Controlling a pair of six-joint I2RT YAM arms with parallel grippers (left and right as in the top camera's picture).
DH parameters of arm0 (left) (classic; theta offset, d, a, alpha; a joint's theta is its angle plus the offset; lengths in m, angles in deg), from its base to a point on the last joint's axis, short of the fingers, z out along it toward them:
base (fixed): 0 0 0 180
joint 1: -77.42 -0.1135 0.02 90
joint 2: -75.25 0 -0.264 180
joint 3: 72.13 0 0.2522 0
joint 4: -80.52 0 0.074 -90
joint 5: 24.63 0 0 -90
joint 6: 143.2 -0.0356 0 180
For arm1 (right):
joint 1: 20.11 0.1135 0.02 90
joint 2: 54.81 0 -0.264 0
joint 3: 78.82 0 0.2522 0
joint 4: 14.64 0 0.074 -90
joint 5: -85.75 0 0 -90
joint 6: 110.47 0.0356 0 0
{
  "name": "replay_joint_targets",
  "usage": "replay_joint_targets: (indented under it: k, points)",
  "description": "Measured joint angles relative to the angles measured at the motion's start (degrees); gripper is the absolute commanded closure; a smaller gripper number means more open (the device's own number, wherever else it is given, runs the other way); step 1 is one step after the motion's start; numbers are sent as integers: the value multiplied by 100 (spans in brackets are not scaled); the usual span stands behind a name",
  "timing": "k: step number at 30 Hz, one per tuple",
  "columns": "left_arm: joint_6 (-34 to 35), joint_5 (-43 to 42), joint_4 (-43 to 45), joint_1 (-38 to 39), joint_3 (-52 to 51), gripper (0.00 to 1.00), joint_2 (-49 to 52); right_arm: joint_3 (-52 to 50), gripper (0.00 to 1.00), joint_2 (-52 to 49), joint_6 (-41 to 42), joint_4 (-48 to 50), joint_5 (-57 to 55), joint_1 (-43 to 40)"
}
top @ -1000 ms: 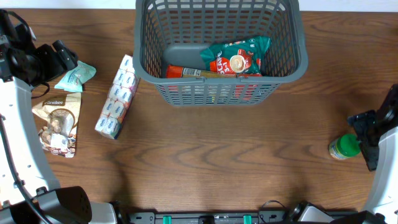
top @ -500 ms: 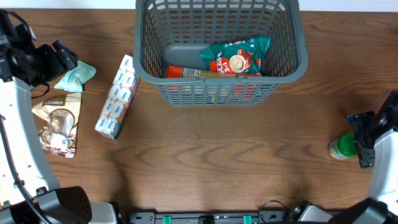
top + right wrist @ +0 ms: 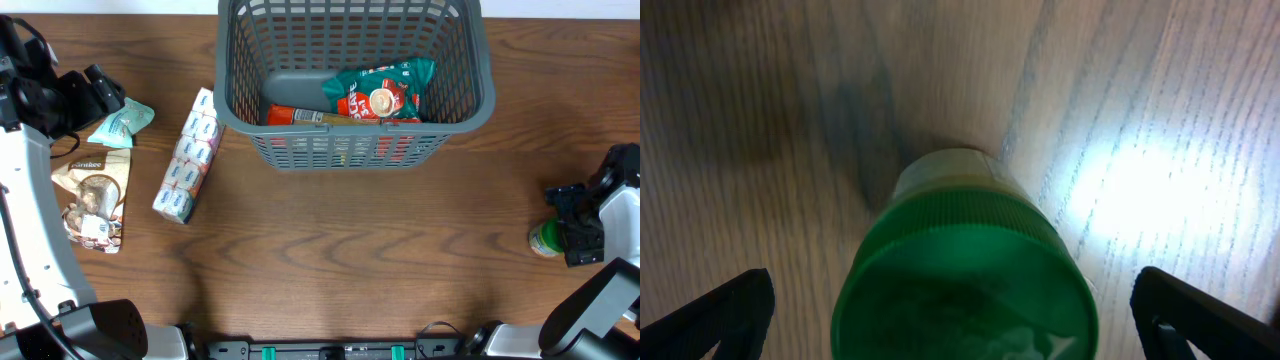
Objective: Pack container
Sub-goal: 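Move right gripper down over the green-lidded jar, then grasp the jar by its lid with right gripper and lift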
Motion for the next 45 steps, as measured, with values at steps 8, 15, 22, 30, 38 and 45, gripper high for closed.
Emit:
replay_joint_targets:
  k: [8, 15, 22, 30, 38, 45]
  points:
    - [0, 0, 0, 0, 0, 1, 0, 0, 1, -177, 2, 116, -2, 0]
    - [0, 0, 0, 0, 0, 1, 0, 0, 1, -219, 2, 188, -4, 0]
    - [0, 0, 0, 0, 0, 1, 0, -39, 1, -219, 2, 291, -31, 0]
    - [0, 0, 0, 0, 0, 1, 0, -490, 1, -219, 83, 568, -33, 0]
    - [0, 0, 0, 0, 0, 1, 0, -584, 1, -219, 127, 636, -33, 0]
    - [0, 0, 0, 0, 0, 1, 0, -584, 4, -219, 140, 737, -35, 0]
